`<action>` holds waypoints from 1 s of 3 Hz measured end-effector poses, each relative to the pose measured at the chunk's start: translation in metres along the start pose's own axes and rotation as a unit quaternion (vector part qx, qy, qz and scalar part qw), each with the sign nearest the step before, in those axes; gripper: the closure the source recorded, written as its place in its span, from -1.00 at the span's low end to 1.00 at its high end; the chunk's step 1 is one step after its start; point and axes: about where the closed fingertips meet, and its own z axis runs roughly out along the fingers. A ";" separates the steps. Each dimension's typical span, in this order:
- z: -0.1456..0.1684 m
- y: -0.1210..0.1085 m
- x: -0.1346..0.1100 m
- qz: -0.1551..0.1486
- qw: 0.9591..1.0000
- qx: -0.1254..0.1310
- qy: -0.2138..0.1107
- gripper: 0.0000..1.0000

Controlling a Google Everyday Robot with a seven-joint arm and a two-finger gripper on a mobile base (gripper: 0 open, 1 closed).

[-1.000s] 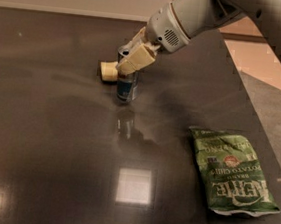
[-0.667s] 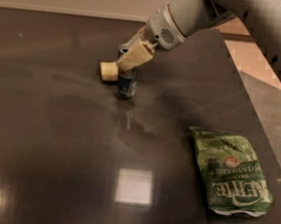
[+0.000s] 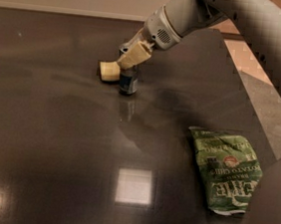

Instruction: Move redbull can near sponge

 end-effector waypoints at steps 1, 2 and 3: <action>0.003 -0.005 0.005 -0.002 1.000 0.000 0.004 -0.31; 0.005 -0.004 0.004 -0.002 1.000 -0.003 0.004 -0.76; 0.007 -0.003 0.003 -0.003 1.000 -0.004 0.004 -1.00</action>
Offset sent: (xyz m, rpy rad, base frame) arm 0.0044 -0.0016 -0.0047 -0.0068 -0.0010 0.0026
